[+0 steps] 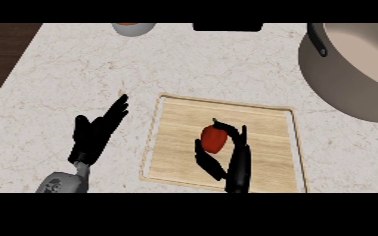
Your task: Pick the bell pepper from the tray and place it in the pot
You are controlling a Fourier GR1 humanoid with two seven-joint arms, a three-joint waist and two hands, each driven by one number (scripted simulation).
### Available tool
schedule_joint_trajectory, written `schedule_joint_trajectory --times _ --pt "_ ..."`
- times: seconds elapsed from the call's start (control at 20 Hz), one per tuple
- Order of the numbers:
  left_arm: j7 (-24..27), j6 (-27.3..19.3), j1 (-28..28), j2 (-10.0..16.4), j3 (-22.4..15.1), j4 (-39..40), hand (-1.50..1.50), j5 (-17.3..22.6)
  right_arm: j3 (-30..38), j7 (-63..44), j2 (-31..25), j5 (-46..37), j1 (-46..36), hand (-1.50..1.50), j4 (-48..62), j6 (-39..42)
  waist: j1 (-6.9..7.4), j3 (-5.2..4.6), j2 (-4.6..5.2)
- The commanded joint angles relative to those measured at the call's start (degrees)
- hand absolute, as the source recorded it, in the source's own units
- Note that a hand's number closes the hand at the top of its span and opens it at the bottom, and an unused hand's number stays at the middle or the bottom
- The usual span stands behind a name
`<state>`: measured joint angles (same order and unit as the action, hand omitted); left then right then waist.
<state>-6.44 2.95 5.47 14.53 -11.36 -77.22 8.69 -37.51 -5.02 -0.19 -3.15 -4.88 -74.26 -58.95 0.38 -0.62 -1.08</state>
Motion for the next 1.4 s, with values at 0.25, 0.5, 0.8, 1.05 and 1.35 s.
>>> schedule_joint_trajectory --times 0.25,0.5,0.8,1.05,1.35 --pt "-0.19 -0.60 -1.52 -0.98 0.79 -1.65 0.00 -0.62 8.89 18.05 -7.94 18.32 1.36 1.50 2.10 14.52 -0.13 0.79 1.17" --pt "-0.26 -1.13 -0.56 -0.95 0.76 -0.81 0.00 -1.00 9.36 18.56 -26.37 18.52 2.80 1.50 -1.30 27.14 -2.37 1.36 1.38" --pt "0.48 -1.49 -1.64 -0.64 2.05 -0.19 0.00 -0.43 19.09 26.83 -40.43 24.20 2.79 1.50 1.03 41.87 -3.64 1.50 1.51" --pt "0.66 -0.80 -1.55 -0.34 1.84 -0.95 0.00 -0.37 27.58 35.08 -49.78 30.17 2.58 1.50 7.60 55.79 -3.17 1.63 1.65" --pt "-0.18 -0.41 -0.49 -1.56 1.04 -1.21 0.00 0.05 36.04 46.71 -60.63 32.72 1.60 1.50 21.31 70.60 -1.10 1.47 2.09"
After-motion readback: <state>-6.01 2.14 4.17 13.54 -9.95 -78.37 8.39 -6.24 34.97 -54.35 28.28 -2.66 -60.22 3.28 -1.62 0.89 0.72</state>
